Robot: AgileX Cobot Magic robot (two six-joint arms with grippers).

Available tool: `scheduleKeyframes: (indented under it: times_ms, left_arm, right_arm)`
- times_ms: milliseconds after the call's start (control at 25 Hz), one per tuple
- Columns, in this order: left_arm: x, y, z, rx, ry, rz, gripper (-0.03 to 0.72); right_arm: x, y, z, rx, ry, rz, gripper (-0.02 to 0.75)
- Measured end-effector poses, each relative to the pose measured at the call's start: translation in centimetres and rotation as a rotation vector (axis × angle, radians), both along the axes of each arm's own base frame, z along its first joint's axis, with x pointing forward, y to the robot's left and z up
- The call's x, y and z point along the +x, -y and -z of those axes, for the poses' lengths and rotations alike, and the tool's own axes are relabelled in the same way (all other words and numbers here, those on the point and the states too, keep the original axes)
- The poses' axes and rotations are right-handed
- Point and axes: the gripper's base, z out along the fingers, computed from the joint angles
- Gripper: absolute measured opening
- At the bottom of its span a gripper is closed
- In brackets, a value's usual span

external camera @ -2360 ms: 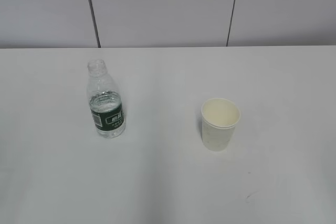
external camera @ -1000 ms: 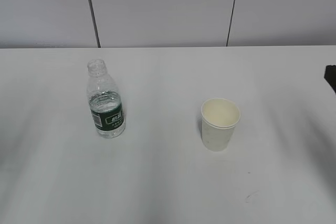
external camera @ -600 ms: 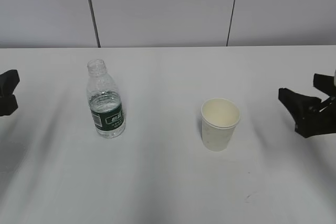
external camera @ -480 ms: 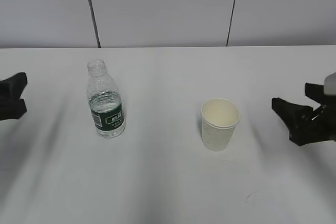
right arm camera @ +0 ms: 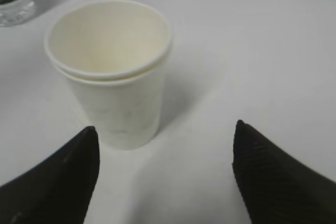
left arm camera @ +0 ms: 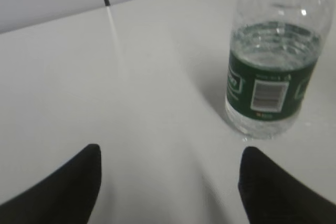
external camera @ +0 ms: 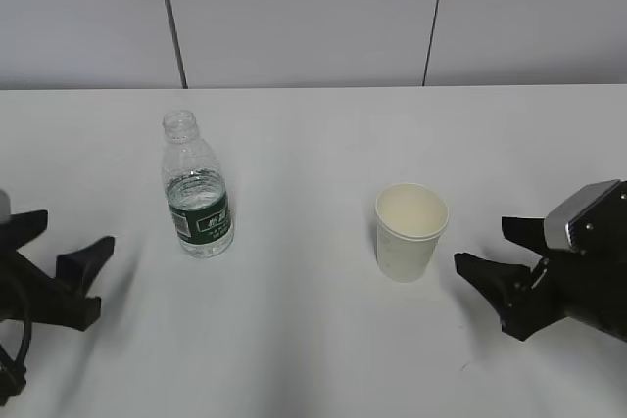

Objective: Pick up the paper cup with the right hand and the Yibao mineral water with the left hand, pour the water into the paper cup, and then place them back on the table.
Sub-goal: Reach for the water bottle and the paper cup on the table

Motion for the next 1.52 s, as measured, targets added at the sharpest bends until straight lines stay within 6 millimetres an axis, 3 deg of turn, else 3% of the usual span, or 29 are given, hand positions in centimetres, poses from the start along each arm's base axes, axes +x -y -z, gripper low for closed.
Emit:
scheduleKeyframes:
  times_ms: [160,320,960,1240,1520]
  left_arm:
    - [-0.2,0.3,1.5,0.018,-0.066,0.041,0.502]
    - [-0.2,0.4,1.8,0.019,-0.08,0.049,0.502]
    - [-0.2,0.4,1.8,0.017,-0.081,0.049,0.489]
    - [-0.2,0.4,1.8,0.017,-0.081,0.049,0.489]
    - [-0.2,0.4,1.8,0.017,-0.081,0.049,0.489]
  right_arm:
    - [0.2,-0.3,1.3,0.014,-0.016,-0.034,0.587]
    - [0.8,-0.4,2.4,0.01,-0.036,-0.06,0.587]
    - [6.5,-2.0,5.3,0.022,0.024,-0.336,0.587]
    - [7.8,-2.3,4.9,0.023,0.065,-0.395,0.587]
    - [8.0,-3.6,4.7,0.028,0.073,-0.431,0.587]
